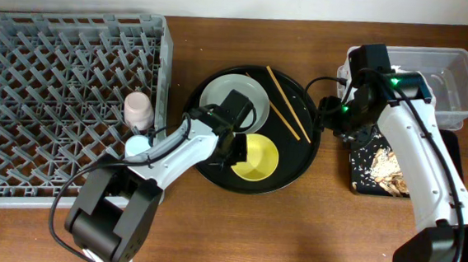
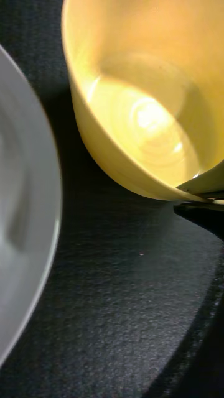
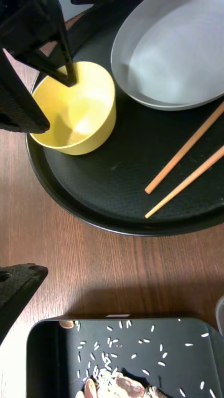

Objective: Sort waste into correct bins and load items into the dishwasher rack
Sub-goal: 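Lift the yellow bowl with the left gripper and carry it to the rack, then set the yellow bowl upright at the back of the rack, release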

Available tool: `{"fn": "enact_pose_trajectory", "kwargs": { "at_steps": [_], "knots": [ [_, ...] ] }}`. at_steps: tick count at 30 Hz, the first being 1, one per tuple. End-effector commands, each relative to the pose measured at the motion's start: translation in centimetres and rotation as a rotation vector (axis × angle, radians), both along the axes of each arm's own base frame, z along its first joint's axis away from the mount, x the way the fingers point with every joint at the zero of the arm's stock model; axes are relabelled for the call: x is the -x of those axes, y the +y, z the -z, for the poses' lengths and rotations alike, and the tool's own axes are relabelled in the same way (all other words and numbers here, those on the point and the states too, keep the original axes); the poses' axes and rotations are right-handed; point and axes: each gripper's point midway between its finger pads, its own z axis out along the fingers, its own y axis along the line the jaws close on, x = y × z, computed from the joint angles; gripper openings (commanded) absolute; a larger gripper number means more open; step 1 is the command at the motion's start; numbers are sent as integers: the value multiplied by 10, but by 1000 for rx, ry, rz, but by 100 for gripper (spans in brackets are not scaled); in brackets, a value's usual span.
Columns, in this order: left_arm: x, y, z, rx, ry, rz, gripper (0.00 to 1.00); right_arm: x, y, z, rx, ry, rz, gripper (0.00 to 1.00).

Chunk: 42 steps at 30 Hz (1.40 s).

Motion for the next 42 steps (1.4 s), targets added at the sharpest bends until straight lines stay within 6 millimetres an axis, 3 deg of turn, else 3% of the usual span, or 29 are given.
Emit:
{"fn": "enact_pose_trajectory", "kwargs": {
  "at_steps": [1, 4, 6, 9, 12, 14, 18, 21, 24, 28, 32, 37, 42],
  "knots": [
    [-8, -9, -35, 24, -50, 105, 1, 0, -6, 4, 36, 4, 5, 69],
    [-25, -14, -86, 28, -195, 290, 0, -1, -6, 3, 35, 1, 5, 69],
    [-45, -6, -125, -51, -340, 349, 0, -1, -6, 3, 35, 0, 5, 68],
    [-83, 53, -196, -377, -590, 185, 0, -2, -6, 3, 35, -2, 5, 69],
    [-100, 127, -264, -792, -784, -47, 0, -2, -6, 3, 35, -3, 6, 69],
    [-104, 164, -288, -976, -818, -155, 0, -4, -6, 3, 34, -13, 6, 69],
    [-126, 206, -279, -1030, -757, -179, 0, -10, -5, 2, 31, -37, 6, 69],
    [-153, 244, -264, -1124, -695, -166, 0, -13, -5, 1, 29, -51, 6, 69],
    [-183, 268, -255, -1257, -657, -109, 0, -16, -5, 2, 29, -58, 6, 69],
    [-225, 272, -243, -1394, -670, -46, 0, -18, -4, 4, 29, -57, 6, 69],
    [-247, 272, -218, -1465, -648, 23, 0, -19, -4, 4, 29, -60, 6, 69],
    [-256, 287, -181, -1495, -572, 62, 0, -19, -4, 4, 29, -59, 6, 69],
    [-254, 294, -179, -1500, -554, 57, 0, -20, -4, 3, 28, -66, 6, 69]
  ]
}}
